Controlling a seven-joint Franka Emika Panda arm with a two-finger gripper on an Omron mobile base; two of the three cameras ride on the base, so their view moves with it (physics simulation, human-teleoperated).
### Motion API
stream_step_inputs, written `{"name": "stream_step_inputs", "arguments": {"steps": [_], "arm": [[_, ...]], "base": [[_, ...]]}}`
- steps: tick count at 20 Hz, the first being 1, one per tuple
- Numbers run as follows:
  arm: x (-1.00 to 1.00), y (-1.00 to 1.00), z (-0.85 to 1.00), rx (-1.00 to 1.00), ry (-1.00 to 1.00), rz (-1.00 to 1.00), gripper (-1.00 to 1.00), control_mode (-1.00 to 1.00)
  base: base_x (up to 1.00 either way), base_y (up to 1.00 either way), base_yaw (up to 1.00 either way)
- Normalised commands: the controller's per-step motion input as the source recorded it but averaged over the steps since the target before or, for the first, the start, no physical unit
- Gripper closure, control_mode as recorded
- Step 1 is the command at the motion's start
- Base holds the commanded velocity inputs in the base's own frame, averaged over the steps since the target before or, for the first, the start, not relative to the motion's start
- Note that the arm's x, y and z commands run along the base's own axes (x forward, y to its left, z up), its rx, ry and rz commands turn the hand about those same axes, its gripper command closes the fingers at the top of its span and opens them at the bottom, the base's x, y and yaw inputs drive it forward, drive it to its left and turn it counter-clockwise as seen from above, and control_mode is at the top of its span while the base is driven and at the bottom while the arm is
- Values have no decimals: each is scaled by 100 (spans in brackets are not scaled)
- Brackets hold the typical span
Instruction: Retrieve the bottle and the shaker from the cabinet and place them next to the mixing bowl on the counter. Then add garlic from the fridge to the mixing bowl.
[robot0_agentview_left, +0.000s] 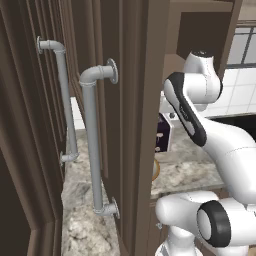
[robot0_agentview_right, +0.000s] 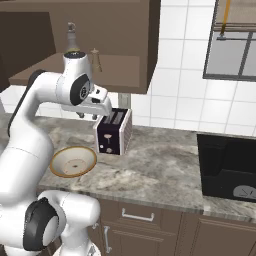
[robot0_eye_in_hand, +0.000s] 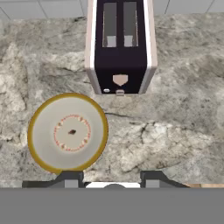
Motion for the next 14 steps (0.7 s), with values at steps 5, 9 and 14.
{"name": "stream_step_inputs", "arguments": {"steps": [5, 9, 14], "arm": [[-13, 0, 0, 0, -1, 0, -100, -100], [-24, 4, 0, 0, -23, -4, -100, -100], [-23, 11, 17, 1, -38, -2, -100, -100]], "base": [[0, 0, 0], [0, 0, 0], [0, 0, 0]]}}
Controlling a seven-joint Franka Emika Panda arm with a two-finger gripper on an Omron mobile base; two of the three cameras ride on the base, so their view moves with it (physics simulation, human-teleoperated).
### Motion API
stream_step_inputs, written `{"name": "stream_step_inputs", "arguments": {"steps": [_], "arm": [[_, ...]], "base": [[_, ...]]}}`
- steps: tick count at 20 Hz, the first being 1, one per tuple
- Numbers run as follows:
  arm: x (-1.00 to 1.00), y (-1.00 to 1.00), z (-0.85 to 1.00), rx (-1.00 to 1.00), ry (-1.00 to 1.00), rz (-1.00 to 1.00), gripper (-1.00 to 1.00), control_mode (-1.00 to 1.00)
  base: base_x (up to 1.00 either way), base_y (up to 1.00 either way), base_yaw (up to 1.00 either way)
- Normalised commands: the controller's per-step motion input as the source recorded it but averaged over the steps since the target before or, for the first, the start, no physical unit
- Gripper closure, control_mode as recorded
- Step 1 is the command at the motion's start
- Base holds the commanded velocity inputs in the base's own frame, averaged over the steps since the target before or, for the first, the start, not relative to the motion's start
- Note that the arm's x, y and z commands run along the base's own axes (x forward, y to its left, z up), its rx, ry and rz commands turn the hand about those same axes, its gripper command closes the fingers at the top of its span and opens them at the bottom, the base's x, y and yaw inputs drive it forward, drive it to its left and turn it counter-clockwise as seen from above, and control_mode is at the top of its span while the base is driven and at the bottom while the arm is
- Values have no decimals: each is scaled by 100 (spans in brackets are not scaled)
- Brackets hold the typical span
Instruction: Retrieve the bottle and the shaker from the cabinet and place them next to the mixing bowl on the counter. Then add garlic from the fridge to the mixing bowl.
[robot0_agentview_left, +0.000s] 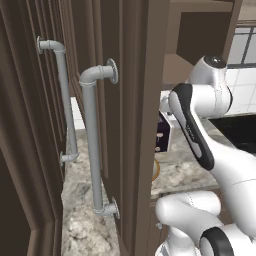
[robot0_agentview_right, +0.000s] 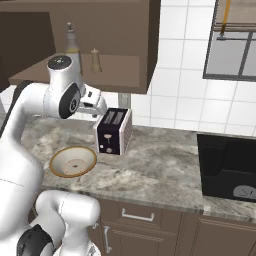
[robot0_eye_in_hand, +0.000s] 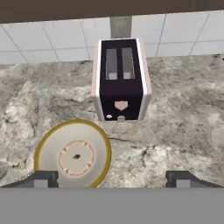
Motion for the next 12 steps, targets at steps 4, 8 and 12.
{"name": "stream_step_inputs", "arguments": {"steps": [4, 8, 12], "arm": [[-15, 10, 48, 0, -38, 0, -100, -100], [0, 6, 74, 0, -32, 0, -100, -100], [0, 0, 83, 0, -19, 0, -100, -100]], "base": [[0, 0, 0], [0, 0, 0], [0, 0, 0]]}}
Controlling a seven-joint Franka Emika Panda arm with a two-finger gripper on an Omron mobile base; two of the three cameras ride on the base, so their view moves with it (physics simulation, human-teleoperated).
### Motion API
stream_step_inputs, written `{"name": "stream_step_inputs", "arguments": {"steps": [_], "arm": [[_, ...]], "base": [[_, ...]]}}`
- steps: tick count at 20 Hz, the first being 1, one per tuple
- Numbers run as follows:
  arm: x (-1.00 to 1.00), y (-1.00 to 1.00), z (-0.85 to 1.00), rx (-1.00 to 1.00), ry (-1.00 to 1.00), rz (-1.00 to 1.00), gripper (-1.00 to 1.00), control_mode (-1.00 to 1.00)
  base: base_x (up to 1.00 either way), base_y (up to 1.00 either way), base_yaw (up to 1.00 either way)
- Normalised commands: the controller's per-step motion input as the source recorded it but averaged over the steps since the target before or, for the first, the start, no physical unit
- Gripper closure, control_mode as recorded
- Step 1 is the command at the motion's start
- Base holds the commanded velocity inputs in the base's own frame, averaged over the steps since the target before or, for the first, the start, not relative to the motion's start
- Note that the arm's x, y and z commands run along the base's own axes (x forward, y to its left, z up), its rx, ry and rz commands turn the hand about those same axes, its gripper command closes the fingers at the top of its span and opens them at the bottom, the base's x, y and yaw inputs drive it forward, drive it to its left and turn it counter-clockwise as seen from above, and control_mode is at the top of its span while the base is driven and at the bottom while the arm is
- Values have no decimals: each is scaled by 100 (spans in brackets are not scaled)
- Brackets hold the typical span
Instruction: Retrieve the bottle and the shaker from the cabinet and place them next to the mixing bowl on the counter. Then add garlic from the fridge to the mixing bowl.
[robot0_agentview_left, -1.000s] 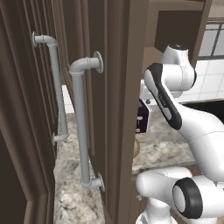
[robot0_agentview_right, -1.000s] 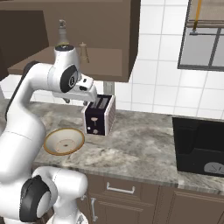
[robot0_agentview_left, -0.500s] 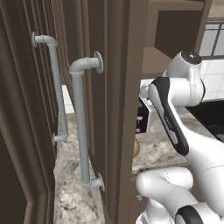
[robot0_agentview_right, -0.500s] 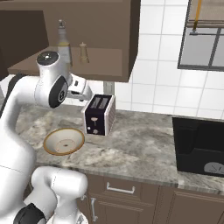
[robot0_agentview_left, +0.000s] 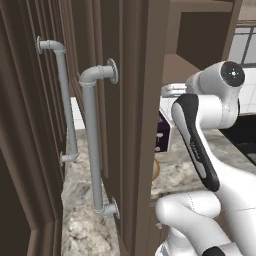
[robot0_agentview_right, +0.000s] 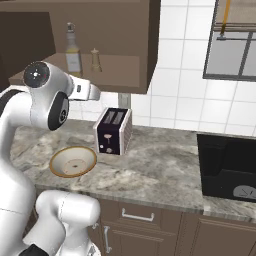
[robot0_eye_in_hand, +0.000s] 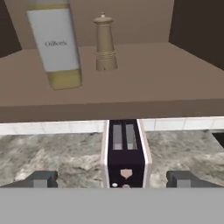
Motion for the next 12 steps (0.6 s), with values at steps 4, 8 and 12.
{"name": "stream_step_inputs", "arguments": {"steps": [4, 8, 12], "arm": [[0, 1, 69, 0, -6, 0, -100, -100], [4, 16, 38, 0, 0, 0, -100, -100], [4, 20, 18, 0, 0, 0, -100, -100]], "base": [[0, 0, 0], [0, 0, 0], [0, 0, 0]]}}
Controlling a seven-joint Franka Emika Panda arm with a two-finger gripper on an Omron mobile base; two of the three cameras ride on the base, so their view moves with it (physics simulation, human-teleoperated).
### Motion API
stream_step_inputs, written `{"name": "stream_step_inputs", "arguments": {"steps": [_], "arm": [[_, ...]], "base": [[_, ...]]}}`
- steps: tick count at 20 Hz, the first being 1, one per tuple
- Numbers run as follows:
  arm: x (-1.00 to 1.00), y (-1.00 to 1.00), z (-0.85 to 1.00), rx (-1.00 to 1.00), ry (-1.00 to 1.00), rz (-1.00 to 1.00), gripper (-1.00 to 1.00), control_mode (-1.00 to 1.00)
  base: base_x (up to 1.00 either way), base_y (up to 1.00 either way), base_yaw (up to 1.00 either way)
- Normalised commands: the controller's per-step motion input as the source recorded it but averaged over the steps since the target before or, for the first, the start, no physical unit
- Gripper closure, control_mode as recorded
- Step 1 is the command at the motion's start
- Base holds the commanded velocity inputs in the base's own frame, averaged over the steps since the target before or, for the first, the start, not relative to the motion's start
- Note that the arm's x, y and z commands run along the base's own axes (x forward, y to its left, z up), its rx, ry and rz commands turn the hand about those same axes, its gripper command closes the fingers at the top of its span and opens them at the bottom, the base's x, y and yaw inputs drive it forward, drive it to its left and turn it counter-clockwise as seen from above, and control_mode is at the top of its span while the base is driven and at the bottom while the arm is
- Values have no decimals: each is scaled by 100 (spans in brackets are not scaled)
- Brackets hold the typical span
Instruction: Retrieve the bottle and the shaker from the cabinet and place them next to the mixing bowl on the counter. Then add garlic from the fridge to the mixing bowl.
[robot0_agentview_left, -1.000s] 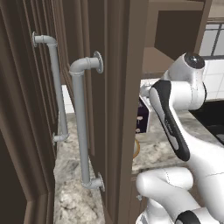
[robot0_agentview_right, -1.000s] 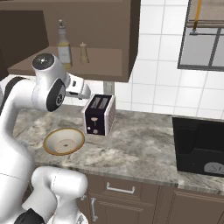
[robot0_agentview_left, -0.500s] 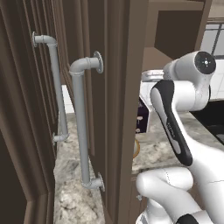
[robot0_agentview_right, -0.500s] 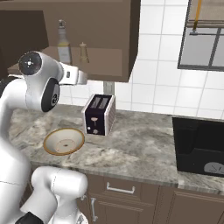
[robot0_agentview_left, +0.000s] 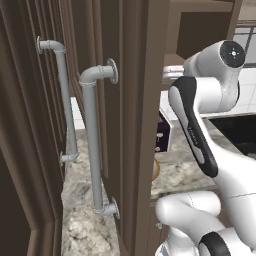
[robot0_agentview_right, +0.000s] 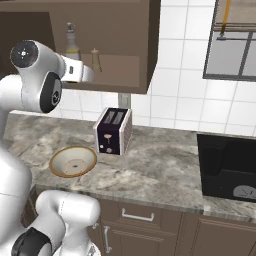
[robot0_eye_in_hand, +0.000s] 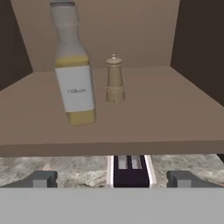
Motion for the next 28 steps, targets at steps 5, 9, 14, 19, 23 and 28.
{"name": "stream_step_inputs", "arguments": {"steps": [5, 9, 14, 19, 23, 28], "arm": [[20, 17, 1, 0, 0, 0, -100, -100], [55, 14, 0, 0, 0, 0, -100, -100], [57, 16, 0, 0, -2, 1, -100, -100], [45, 22, 0, 0, -1, 2, -100, -100], [24, 11, 0, 0, 0, 1, -100, -100], [36, 0, 0, 0, 0, 4, -100, -100]], "base": [[0, 0, 0], [0, 0, 0], [0, 0, 0], [0, 0, 0], [0, 0, 0], [0, 0, 0]]}}
